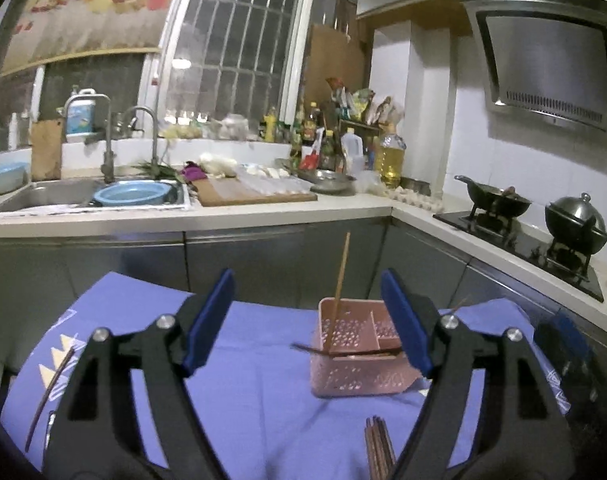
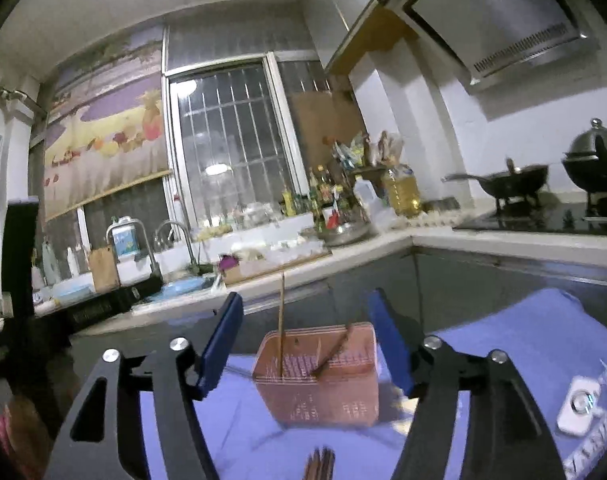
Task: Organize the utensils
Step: 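Move both open tools back over the remaining chopsticks on the cloth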
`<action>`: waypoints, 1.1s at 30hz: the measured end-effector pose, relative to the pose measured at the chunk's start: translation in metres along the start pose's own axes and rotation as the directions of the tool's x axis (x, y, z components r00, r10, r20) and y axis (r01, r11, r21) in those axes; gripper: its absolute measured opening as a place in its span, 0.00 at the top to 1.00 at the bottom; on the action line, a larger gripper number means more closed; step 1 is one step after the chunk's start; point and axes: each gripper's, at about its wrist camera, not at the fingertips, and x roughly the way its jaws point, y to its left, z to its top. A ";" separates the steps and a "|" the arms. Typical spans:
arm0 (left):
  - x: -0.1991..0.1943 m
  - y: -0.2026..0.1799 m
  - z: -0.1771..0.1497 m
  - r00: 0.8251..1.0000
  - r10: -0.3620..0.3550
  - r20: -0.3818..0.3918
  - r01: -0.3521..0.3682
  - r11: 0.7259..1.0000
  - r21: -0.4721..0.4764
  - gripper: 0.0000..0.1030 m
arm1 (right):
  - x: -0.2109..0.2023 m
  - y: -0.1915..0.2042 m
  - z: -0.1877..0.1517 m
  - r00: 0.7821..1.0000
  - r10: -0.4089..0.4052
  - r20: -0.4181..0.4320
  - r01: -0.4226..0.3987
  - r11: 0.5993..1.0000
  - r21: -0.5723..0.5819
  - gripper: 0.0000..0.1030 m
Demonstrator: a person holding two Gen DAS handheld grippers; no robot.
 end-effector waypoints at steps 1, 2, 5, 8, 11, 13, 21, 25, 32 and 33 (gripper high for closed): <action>-0.005 0.001 -0.003 1.000 0.005 0.003 -0.005 1.000 0.002 0.29 | -0.005 -0.002 -0.009 1.000 -0.008 -0.027 0.008 1.000 0.001 0.31; -0.010 0.003 -0.007 1.000 0.009 0.005 -0.009 1.000 0.003 0.29 | -0.009 -0.004 -0.018 0.998 -0.019 -0.058 0.019 1.000 0.001 0.31; -0.022 0.009 -0.021 1.000 0.009 -0.016 -0.010 1.000 -0.003 0.29 | -0.016 -0.012 -0.044 0.986 -0.039 -0.163 0.044 0.999 0.023 0.29; -0.027 0.012 -0.039 0.998 -0.017 -0.066 0.016 1.000 -0.011 0.29 | -0.019 -0.016 -0.065 0.966 -0.049 -0.253 0.062 0.997 0.043 0.29; -0.030 0.007 -0.063 0.992 -0.036 -0.124 0.039 0.999 0.020 0.29 | -0.017 -0.017 -0.085 0.935 -0.064 -0.348 0.083 0.996 0.041 0.29; -0.028 0.004 -0.077 0.986 -0.043 -0.161 0.049 0.998 0.034 0.29 | -0.015 -0.016 -0.095 0.917 -0.068 -0.393 0.093 0.995 0.046 0.29; -0.014 0.005 -0.131 0.937 -0.067 -0.342 0.080 0.996 0.026 0.29 | -0.011 0.001 -0.114 0.879 -0.069 -0.472 0.059 0.998 -0.036 0.34; -0.010 0.007 -0.148 0.917 -0.068 -0.392 0.085 0.996 0.026 0.29 | -0.010 0.004 -0.129 0.848 -0.077 -0.525 0.033 0.995 -0.092 0.49; -0.002 0.006 -0.166 0.888 -0.084 -0.451 0.105 0.994 0.021 0.29 | -0.006 -0.003 -0.149 0.801 -0.090 -0.592 0.029 0.993 -0.112 0.63; -0.001 0.005 -0.168 0.884 -0.088 -0.458 0.108 0.994 0.018 0.29 | -0.005 -0.003 -0.151 0.795 -0.092 -0.599 0.029 0.993 -0.115 0.64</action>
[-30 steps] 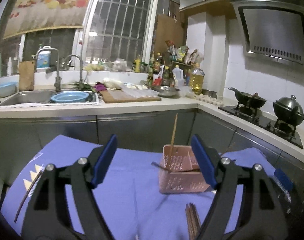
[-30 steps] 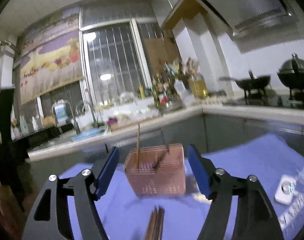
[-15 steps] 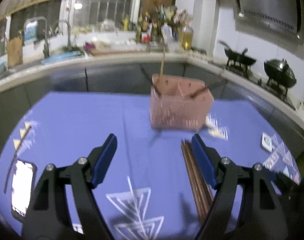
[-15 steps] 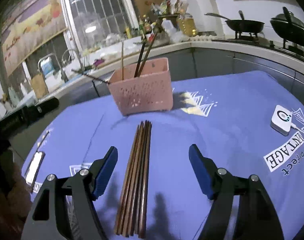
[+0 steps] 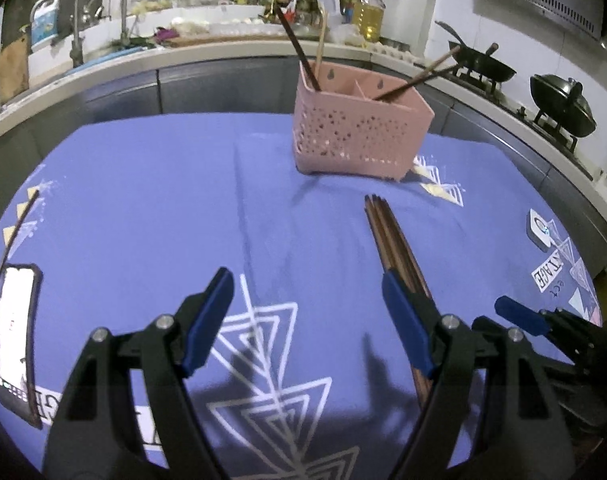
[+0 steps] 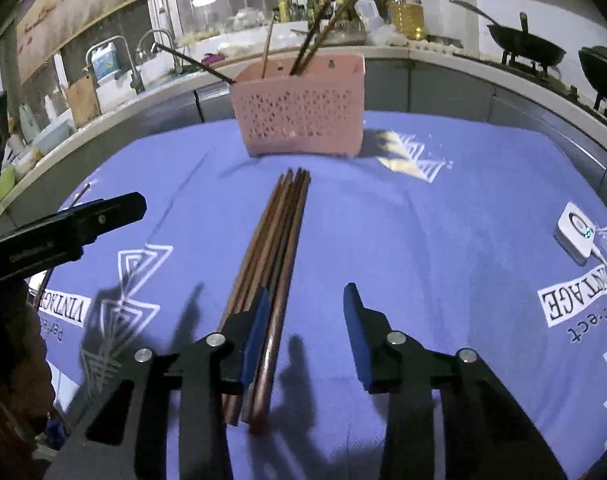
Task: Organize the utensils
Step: 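Move both open tools back over the remaining chopsticks on the cloth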
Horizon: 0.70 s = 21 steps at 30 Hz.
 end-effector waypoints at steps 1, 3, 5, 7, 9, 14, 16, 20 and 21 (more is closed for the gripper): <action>0.001 0.000 0.000 1.000 -0.003 -0.005 0.003 1.000 -0.001 0.29 | 0.001 0.000 -0.001 1.000 -0.002 -0.004 0.002 1.000 -0.004 0.64; 0.003 -0.001 -0.001 1.000 -0.007 -0.011 0.007 1.000 -0.001 0.29 | 0.003 0.002 -0.002 1.000 -0.007 -0.014 0.007 1.000 -0.017 0.64; 0.004 -0.001 0.000 1.000 -0.009 -0.014 0.009 1.000 0.001 0.29 | 0.006 0.004 -0.003 1.000 -0.016 -0.024 0.016 0.999 -0.035 0.64; 0.004 -0.002 0.000 1.000 -0.009 -0.015 0.009 1.000 0.002 0.29 | 0.008 0.006 -0.005 0.999 -0.018 -0.034 0.016 0.999 -0.045 0.64; 0.004 -0.002 0.000 1.000 -0.009 -0.017 0.009 1.000 0.001 0.29 | 0.010 0.007 -0.007 0.999 -0.019 -0.039 0.017 0.998 -0.055 0.64; 0.006 -0.002 0.000 1.000 -0.010 -0.026 0.010 1.000 -0.002 0.29 | 0.011 0.011 -0.009 0.999 -0.036 -0.041 0.033 0.996 -0.082 0.64; 0.007 -0.002 0.000 1.000 -0.010 -0.029 0.010 1.000 -0.002 0.29 | 0.013 0.010 -0.010 0.998 -0.045 -0.049 0.040 0.996 -0.085 0.64; 0.007 -0.003 -0.001 0.999 -0.008 -0.031 0.008 1.000 0.002 0.29 | 0.014 0.005 -0.010 0.997 -0.057 -0.055 0.053 0.996 -0.073 0.64; 0.007 -0.003 -0.001 0.999 -0.007 -0.032 0.007 1.000 0.001 0.29 | 0.014 0.005 -0.010 0.997 -0.056 -0.053 0.053 0.996 -0.069 0.64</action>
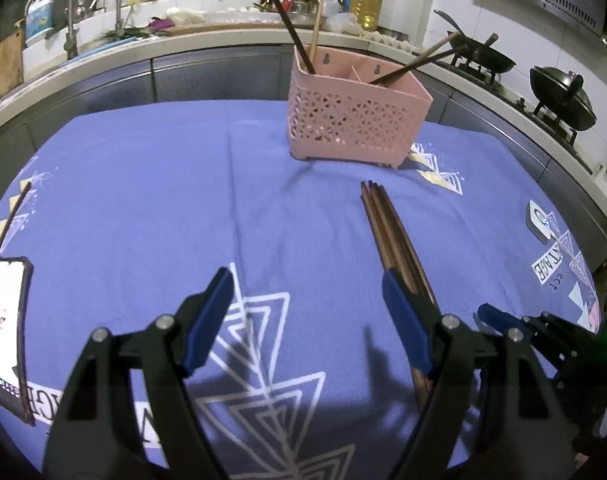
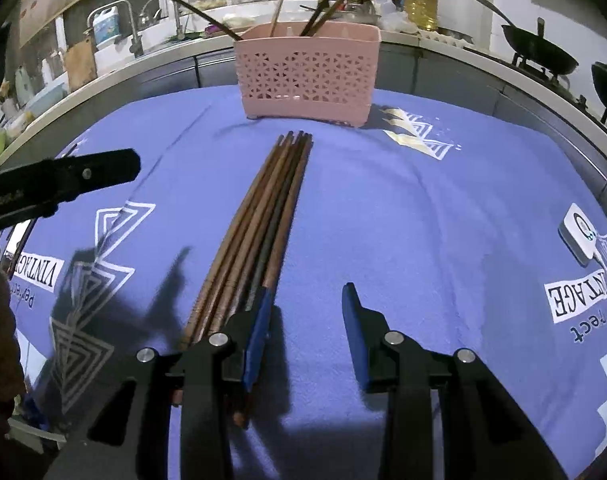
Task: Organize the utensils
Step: 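Move both open tools back over the remaining chopsticks on the cloth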
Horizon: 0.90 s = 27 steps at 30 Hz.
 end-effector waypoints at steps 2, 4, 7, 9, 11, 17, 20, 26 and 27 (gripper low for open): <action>0.001 0.001 0.000 1.000 -0.001 -0.001 0.001 1.000 -0.002 0.29 | -0.002 0.001 0.000 1.000 0.006 0.006 -0.006 1.000 0.002 0.64; 0.001 0.000 0.000 1.000 -0.001 -0.003 0.001 1.000 -0.004 0.29 | -0.004 0.006 0.000 1.000 0.004 0.013 -0.004 1.000 -0.022 0.64; 0.002 0.000 0.000 1.000 -0.006 -0.009 0.006 1.000 -0.004 0.29 | 0.000 0.009 -0.001 1.000 0.005 -0.001 -0.005 0.999 -0.040 0.64; 0.002 -0.001 -0.001 1.000 -0.007 -0.011 0.007 1.000 -0.001 0.29 | 0.000 0.007 -0.002 1.000 -0.006 0.005 0.006 0.999 -0.041 0.64; 0.002 -0.002 -0.001 1.000 -0.007 -0.012 0.007 1.000 0.003 0.29 | 0.002 0.004 -0.002 1.000 -0.029 -0.004 0.028 0.999 -0.043 0.64; 0.003 -0.004 -0.001 1.000 -0.011 -0.017 0.011 1.000 0.002 0.29 | 0.002 -0.001 -0.002 1.000 -0.005 -0.014 0.005 1.000 -0.017 0.64; 0.003 -0.007 -0.001 1.000 -0.010 -0.020 0.010 1.000 0.004 0.29 | 0.001 0.006 -0.003 1.000 0.002 -0.003 -0.002 0.999 -0.041 0.64; 0.004 -0.009 -0.001 1.000 -0.010 -0.027 0.010 1.000 0.005 0.29 | 0.002 0.008 -0.005 1.000 0.011 -0.009 -0.011 0.999 -0.046 0.64; 0.005 -0.009 -0.001 1.000 -0.010 -0.028 0.010 1.000 0.005 0.29 | 0.000 0.007 -0.004 1.000 0.016 0.001 -0.016 0.999 -0.040 0.64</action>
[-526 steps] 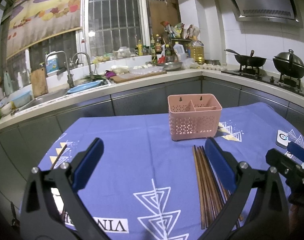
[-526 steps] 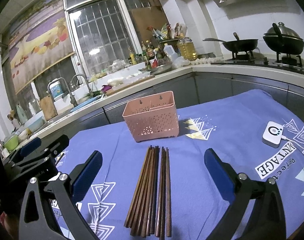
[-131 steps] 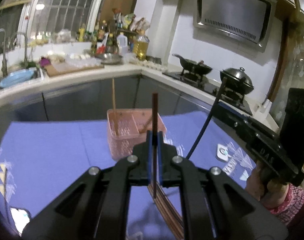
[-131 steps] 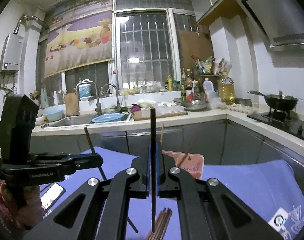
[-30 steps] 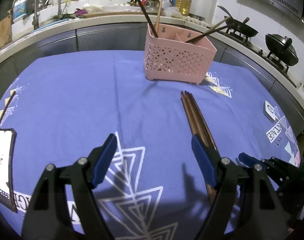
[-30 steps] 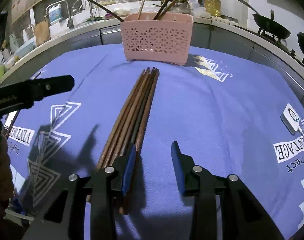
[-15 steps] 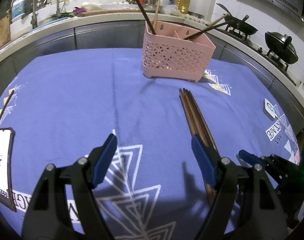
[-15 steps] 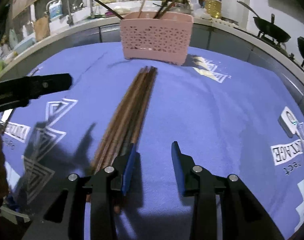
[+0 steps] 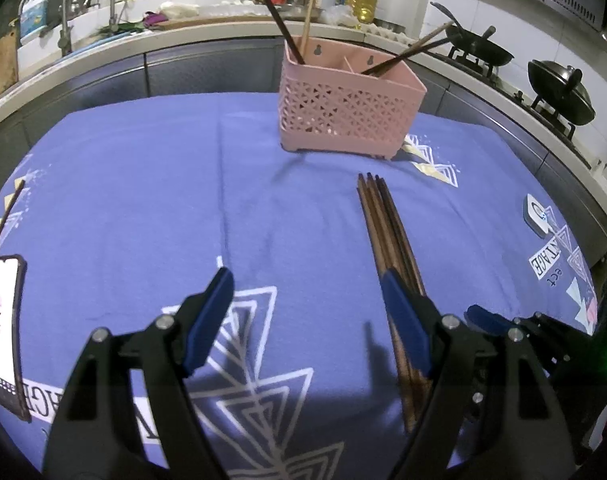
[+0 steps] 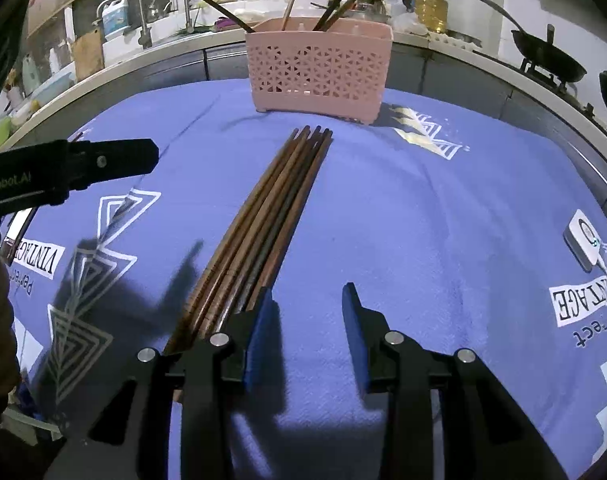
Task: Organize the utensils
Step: 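Move both open tools back over the remaining chopsticks on the cloth, then close the right tool on a chopstick while the left tool closes on another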
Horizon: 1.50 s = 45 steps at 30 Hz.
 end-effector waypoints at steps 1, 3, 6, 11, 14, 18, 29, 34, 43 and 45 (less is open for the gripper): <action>0.000 -0.001 0.000 1.000 0.000 -0.002 0.000 1.000 0.001 0.29 | -0.003 -0.001 0.001 1.000 0.002 0.013 -0.002 1.000 0.005 0.64; 0.001 -0.002 0.000 1.000 0.003 -0.002 -0.003 1.000 0.003 0.29 | -0.009 -0.001 0.004 0.999 0.013 0.039 -0.013 1.000 0.014 0.64; 0.002 -0.002 0.000 1.000 0.002 -0.007 -0.002 1.000 0.001 0.29 | -0.009 0.001 0.008 0.998 0.050 0.039 -0.051 0.999 0.020 0.64; 0.002 -0.004 0.001 1.000 0.003 -0.013 -0.003 1.000 0.006 0.29 | 0.004 0.009 0.004 0.997 0.072 -0.016 -0.072 0.997 0.005 0.64; 0.003 -0.005 0.000 1.000 0.007 -0.016 -0.006 1.000 0.008 0.29 | 0.003 -0.001 0.004 0.999 0.050 -0.006 -0.050 0.998 0.030 0.64; 0.005 -0.006 0.001 1.000 0.005 -0.022 -0.005 1.000 0.009 0.29 | 0.002 -0.009 0.003 0.999 0.040 -0.008 -0.040 0.998 0.054 0.64; 0.011 -0.018 0.003 0.999 0.001 -0.046 0.001 1.000 0.030 0.29 | 0.005 -0.035 0.000 0.986 0.166 -0.019 -0.160 0.973 0.168 0.87; 0.016 -0.025 0.004 0.998 -0.006 -0.066 0.008 0.999 0.036 0.29 | 0.002 -0.043 -0.002 0.987 0.160 -0.019 -0.153 0.969 0.193 0.87; 0.023 -0.015 0.011 0.989 -0.093 -0.113 0.090 0.995 -0.033 0.29 | -0.007 -0.055 -0.003 0.987 0.162 0.011 -0.160 0.957 0.242 0.87; 0.027 -0.015 0.014 0.984 -0.127 -0.128 0.121 0.991 -0.053 0.29 | -0.009 -0.055 -0.002 0.986 0.165 0.021 -0.165 0.957 0.236 0.86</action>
